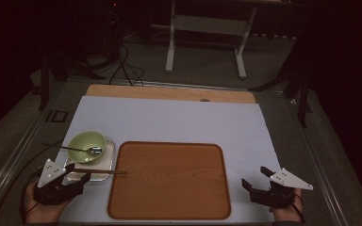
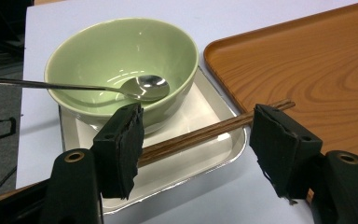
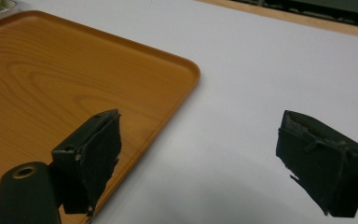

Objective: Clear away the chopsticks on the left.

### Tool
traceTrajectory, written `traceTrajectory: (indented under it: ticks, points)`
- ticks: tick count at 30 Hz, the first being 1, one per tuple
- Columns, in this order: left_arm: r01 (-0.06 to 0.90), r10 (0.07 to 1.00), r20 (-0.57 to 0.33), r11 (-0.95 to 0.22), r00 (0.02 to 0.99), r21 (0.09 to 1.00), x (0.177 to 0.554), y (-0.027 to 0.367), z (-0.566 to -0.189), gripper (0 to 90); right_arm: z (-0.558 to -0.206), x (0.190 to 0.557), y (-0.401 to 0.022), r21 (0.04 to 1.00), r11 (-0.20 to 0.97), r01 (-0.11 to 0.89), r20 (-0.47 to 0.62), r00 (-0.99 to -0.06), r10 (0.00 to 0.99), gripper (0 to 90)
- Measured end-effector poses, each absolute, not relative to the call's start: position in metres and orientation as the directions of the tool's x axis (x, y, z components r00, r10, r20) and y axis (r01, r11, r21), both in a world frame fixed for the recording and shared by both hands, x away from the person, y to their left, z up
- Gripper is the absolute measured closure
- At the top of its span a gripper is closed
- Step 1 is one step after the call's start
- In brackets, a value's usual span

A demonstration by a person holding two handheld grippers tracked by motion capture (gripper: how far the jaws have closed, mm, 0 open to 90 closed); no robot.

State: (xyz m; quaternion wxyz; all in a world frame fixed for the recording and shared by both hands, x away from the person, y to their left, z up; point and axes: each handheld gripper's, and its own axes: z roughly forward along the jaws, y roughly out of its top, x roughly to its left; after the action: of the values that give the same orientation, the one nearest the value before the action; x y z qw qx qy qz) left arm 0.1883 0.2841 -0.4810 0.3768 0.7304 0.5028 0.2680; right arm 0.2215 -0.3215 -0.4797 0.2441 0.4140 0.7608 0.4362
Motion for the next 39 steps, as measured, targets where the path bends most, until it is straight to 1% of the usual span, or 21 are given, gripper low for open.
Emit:
traceTrajectory:
  ticks: [5, 9, 16, 19, 26, 30, 34, 39]
  points:
    - [0.527, 0.940, 0.021, -0.209, 0.340, 0.824, 0.190, 0.288, -0.482, 34.8, -0.479, 0.219, -0.324, 0.873, 0.271, 0.406, -0.015, -0.532, 0.846, 13.5]
    - [0.498, 0.948, 0.055, -0.214, 0.314, 0.841, 0.187, 0.293, -0.480, 34.9, -0.477, 0.218, -0.324, 0.878, 0.269, 0.396, -0.022, -0.529, 0.848, 13.6]
    - [0.482, 0.943, 0.064, -0.224, 0.327, 0.847, 0.189, 0.300, -0.482, 33.5, -0.476, 0.218, -0.327, 0.878, 0.271, 0.393, -0.032, -0.517, 0.855, 13.7]
    - [0.473, 0.935, 0.086, -0.252, 0.345, 0.844, 0.189, 0.301, -0.484, 32.7, -0.476, 0.218, -0.328, 0.877, 0.268, 0.398, -0.029, -0.513, 0.858, 13.7]
    - [0.490, 0.919, 0.099, -0.291, 0.380, 0.822, 0.194, 0.305, -0.489, 31.5, -0.478, 0.220, -0.326, 0.868, 0.287, 0.406, -0.040, -0.517, 0.855, 13.7]
    - [0.514, 0.909, 0.063, -0.289, 0.413, 0.808, 0.200, 0.308, -0.495, 30.7, -0.477, 0.220, -0.325, 0.867, 0.293, 0.404, -0.047, -0.518, 0.854, 13.7]
    - [0.532, 0.897, 0.055, -0.308, 0.438, 0.788, 0.206, 0.306, -0.500, 28.8, -0.477, 0.220, -0.326, 0.866, 0.292, 0.406, -0.048, -0.514, 0.857, 13.7]
    - [0.553, 0.894, 0.063, -0.328, 0.443, 0.766, 0.209, 0.306, -0.505, 28.1, -0.477, 0.220, -0.326, 0.865, 0.287, 0.412, -0.043, -0.508, 0.860, 13.7]
